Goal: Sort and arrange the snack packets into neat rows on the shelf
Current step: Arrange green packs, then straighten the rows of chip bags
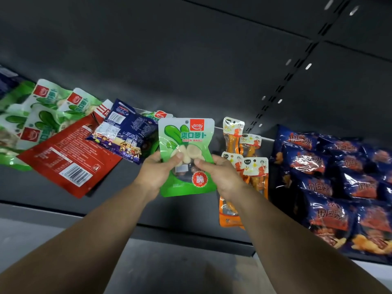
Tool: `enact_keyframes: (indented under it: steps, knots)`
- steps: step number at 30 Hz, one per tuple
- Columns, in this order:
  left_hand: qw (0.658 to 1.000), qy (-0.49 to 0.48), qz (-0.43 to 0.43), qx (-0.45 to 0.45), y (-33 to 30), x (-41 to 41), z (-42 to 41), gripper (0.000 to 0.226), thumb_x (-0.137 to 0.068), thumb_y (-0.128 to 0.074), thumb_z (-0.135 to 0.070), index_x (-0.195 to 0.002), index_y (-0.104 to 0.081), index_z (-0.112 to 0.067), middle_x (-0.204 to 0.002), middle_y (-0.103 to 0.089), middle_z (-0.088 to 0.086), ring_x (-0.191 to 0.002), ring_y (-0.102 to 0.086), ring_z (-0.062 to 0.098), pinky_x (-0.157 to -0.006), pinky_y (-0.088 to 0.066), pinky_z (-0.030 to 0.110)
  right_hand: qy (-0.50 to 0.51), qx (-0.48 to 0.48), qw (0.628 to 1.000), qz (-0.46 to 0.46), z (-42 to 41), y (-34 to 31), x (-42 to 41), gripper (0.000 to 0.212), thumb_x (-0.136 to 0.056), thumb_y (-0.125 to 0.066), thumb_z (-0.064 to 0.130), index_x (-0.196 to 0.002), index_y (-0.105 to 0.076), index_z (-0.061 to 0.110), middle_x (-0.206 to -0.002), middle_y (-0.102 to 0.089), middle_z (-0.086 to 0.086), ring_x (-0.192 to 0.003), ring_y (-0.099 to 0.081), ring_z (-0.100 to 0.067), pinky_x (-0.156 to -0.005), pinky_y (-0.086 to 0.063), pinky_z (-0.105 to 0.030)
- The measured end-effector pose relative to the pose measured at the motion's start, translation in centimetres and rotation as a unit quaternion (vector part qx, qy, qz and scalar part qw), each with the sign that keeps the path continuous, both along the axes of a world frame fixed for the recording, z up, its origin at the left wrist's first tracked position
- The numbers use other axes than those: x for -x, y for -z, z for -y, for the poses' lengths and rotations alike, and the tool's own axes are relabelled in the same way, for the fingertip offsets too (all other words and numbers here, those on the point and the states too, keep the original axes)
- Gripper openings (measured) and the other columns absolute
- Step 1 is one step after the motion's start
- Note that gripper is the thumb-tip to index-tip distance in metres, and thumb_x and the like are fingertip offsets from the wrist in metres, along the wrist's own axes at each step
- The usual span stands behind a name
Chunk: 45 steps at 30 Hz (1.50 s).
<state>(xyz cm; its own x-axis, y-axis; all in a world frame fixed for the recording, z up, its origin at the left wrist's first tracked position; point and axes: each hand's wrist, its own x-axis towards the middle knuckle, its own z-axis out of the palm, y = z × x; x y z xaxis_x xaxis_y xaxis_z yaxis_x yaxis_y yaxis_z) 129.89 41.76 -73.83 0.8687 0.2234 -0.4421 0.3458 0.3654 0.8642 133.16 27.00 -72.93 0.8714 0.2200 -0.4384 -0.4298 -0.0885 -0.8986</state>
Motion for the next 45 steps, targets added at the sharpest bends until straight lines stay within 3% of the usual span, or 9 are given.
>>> enact_keyframes:
  steps: [4,11,14,17,20,26,34,40,45]
  knots:
    - [0.998,0.035,-0.021,-0.055,0.6,0.7,0.0,0.019,-0.085,-0.068,-0.013,-0.103,-0.066,-0.008,-0.104,-0.07,0.012,-0.097,-0.066,0.029,-0.092,-0.052,0.044,0.0,-0.022,1.0,-0.006,0.0,0.1,0.3,0.013,-0.084,-0.069,0.017,-0.097,-0.067,0.015,-0.087,-0.073,0.002,-0.075,-0.069,-0.008,-0.063,-0.053,-0.019]
    - [0.994,0.045,-0.03,-0.094,1.1,0.9,-0.4,0.012,-0.09,-0.063,-0.028,-0.093,-0.067,-0.018,-0.096,-0.071,0.001,-0.087,-0.065,0.017,-0.087,-0.05,0.033,0.022,-0.03,0.999,-0.006,-0.5,0.5,0.8,0.006,-0.086,-0.067,0.01,-0.091,-0.068,0.012,-0.084,-0.072,-0.007,-0.062,-0.065,-0.016,-0.059,-0.055,-0.022]
    - [0.977,0.033,-0.032,-0.21,1.4,-0.3,-1.2,0.032,-0.095,-0.05,-0.041,-0.104,-0.065,-0.014,-0.105,-0.065,0.005,-0.098,-0.058,0.02,-0.09,-0.043,0.03,0.057,-0.025,0.998,-0.003,-0.4,0.3,0.8,0.018,-0.085,-0.068,0.012,-0.1,-0.068,0.004,-0.082,-0.073,-0.003,-0.061,-0.065,-0.015,-0.06,-0.055,-0.023]
    - [0.907,0.086,0.015,-0.413,1.9,-1.6,-2.3,0.038,-0.1,-0.042,-0.031,-0.121,-0.059,-0.005,-0.123,-0.057,0.014,-0.113,-0.05,0.026,-0.093,-0.034,0.027,0.062,-0.015,0.998,-0.004,0.1,-0.4,0.9,0.014,-0.084,-0.07,0.015,-0.096,-0.068,0.007,-0.08,-0.072,0.0,-0.063,-0.065,-0.013,-0.06,-0.053,-0.018]
    - [0.854,0.105,0.064,-0.505,2.8,-3.1,-3.1,0.038,-0.1,-0.041,-0.021,-0.132,-0.053,-0.002,-0.142,-0.044,0.016,-0.135,-0.036,0.027,-0.11,-0.023,0.027,0.066,-0.023,0.998,0.005,0.3,-1.0,1.1,0.013,-0.086,-0.068,0.013,-0.077,-0.06,0.019,-0.063,-0.066,0.01,-0.065,-0.061,-0.015,-0.051,-0.047,-0.01]
    - [0.724,0.234,-0.077,-0.645,4.7,-4.1,-3.3,0.063,-0.094,-0.045,-0.011,-0.151,-0.017,-0.012,-0.158,-0.005,0.013,-0.145,-0.008,0.035,-0.117,-0.02,0.043,0.053,-0.027,0.998,-0.001,0.6,-1.2,1.3,0.003,-0.086,-0.067,0.01,-0.089,-0.066,0.011,-0.065,-0.07,0.009,-0.054,-0.062,-0.003,-0.049,-0.047,-0.01]
    - [0.689,0.27,-0.132,-0.659,4.2,-3.8,-3.0,0.063,-0.099,-0.028,-0.033,-0.152,-0.002,-0.012,-0.159,0.009,0.011,-0.147,0.004,0.029,-0.117,-0.014,0.043,0.052,-0.013,0.999,-0.007,1.1,-0.5,0.8,0.014,-0.084,-0.069,0.014,-0.097,-0.069,0.009,-0.072,-0.073,0.005,-0.059,-0.065,-0.006,-0.055,-0.051,-0.015]
    - [0.65,0.281,-0.125,-0.695,4.4,-2.2,-1.4,0.066,-0.096,-0.034,-0.015,-0.152,0.001,-0.014,-0.159,0.009,0.011,-0.147,0.001,0.029,-0.116,-0.016,0.044,0.074,0.002,0.997,-0.033,0.4,0.1,0.1,0.022,-0.084,-0.071,0.015,-0.102,-0.067,0.004,-0.079,-0.072,-0.002,-0.054,-0.063,-0.008,-0.051,-0.05,-0.014]
    - [0.648,0.288,-0.108,-0.696,4.9,-0.8,-1.1,0.064,-0.098,-0.035,-0.018,-0.152,-0.001,-0.019,-0.16,0.005,0.004,-0.146,-0.004,0.026,-0.115,-0.015,0.044,0.085,0.003,0.995,-0.06,0.2,0.1,-0.1,0.03,-0.082,-0.072,0.014,-0.106,-0.061,-0.001,-0.075,-0.066,0.002,-0.053,-0.058,-0.005,-0.041,-0.043,-0.007]
